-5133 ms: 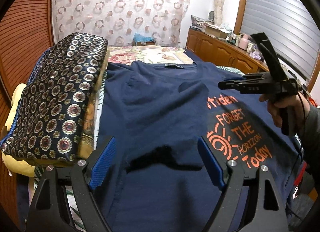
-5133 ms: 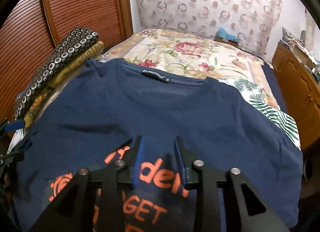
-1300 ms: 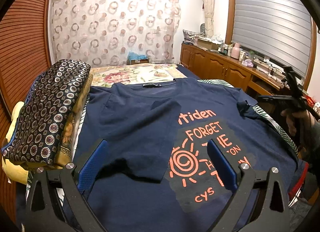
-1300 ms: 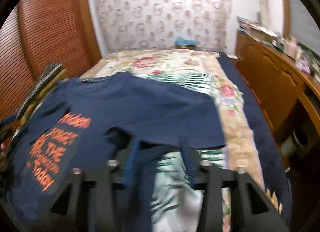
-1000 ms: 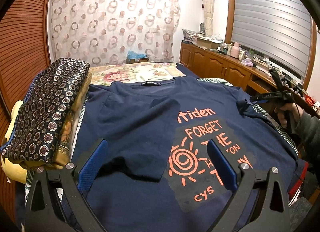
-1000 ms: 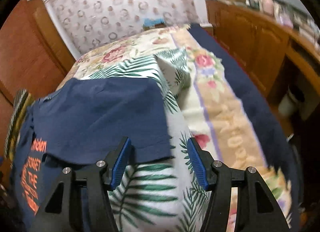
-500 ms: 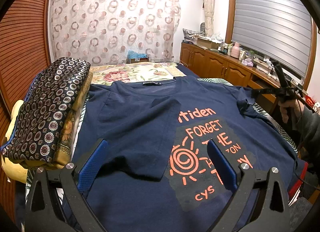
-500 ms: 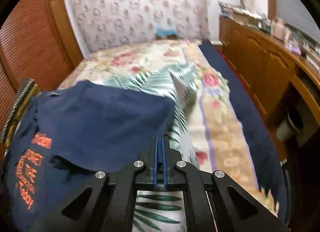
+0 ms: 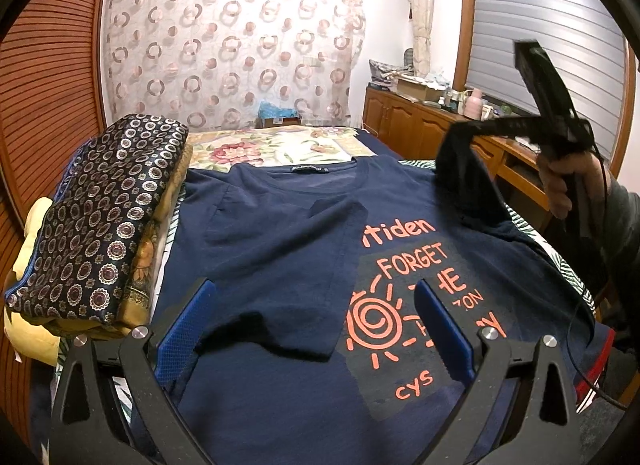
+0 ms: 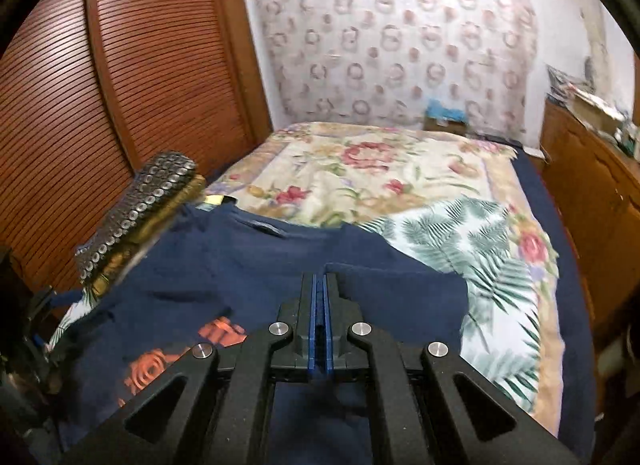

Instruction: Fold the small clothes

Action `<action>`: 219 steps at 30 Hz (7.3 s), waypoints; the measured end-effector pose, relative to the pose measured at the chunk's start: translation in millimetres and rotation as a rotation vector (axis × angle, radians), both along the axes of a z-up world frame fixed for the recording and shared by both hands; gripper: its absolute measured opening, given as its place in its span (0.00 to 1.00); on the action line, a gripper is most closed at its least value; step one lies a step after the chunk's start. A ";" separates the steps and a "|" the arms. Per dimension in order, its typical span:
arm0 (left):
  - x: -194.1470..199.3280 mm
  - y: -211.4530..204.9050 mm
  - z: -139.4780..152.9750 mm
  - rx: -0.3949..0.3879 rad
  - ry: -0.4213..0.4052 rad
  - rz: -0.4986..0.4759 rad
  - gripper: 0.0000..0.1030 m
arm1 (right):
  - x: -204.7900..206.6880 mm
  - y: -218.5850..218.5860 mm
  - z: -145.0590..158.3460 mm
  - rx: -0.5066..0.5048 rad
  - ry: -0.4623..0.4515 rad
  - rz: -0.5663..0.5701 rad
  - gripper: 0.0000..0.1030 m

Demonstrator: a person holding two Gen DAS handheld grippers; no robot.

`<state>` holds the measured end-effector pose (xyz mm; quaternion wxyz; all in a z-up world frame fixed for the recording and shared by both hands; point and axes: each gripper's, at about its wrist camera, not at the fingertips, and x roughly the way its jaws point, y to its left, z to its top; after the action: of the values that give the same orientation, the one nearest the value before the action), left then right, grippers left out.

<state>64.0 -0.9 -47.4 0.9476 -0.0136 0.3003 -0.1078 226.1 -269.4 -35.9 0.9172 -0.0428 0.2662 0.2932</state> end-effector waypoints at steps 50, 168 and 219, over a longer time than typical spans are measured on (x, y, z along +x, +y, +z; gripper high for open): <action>-1.6 -6.6 -0.5 -0.014 0.005 -0.019 0.97 | -91.4 6.1 -62.5 -0.228 0.054 0.200 0.01; 194.3 94.5 57.8 0.145 0.136 0.178 0.05 | 76.3 -14.9 -72.2 -0.144 0.075 -0.040 0.60; -80.7 98.0 73.0 -0.010 -0.059 0.066 0.05 | -215.6 -115.8 -40.4 -0.062 -0.170 0.012 0.06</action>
<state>-16.7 97.1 25.6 0.9590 -0.0252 0.2711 -0.0786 10.5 -385.3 -76.3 0.9330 -0.0975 0.1961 0.2854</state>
